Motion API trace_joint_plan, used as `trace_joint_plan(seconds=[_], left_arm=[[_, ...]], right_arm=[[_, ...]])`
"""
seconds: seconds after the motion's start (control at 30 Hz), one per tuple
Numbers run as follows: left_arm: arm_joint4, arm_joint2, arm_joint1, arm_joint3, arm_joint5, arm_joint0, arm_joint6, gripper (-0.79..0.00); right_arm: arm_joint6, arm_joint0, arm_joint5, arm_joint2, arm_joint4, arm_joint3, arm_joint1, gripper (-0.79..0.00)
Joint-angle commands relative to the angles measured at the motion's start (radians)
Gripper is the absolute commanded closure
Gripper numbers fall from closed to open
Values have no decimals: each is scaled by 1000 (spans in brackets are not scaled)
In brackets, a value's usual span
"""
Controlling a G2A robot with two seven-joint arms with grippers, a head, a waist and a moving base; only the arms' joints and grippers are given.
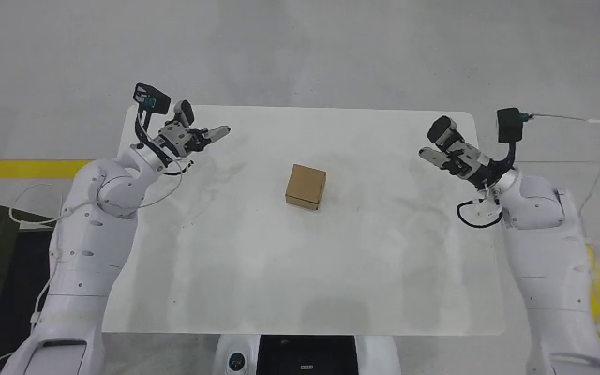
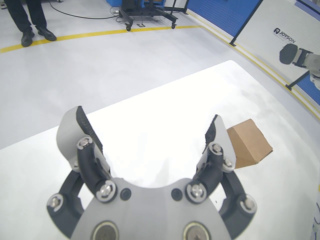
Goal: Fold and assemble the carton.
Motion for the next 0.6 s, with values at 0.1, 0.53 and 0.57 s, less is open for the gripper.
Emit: trace_joint_plan(seconds=[0.1, 0.53, 0.57], left_arm=[[3, -58, 12, -36, 31, 29, -8, -785], [12, -116, 26, -86, 50, 67, -21, -784], [12, -116, 26, -86, 50, 67, -21, -785]], right_arm=[[-192, -52, 37, 62, -230, -34, 0, -785], [-361, -95, 68, 116, -440, -57, 6, -785], [-361, -95, 68, 116, -438, -57, 6, -785]])
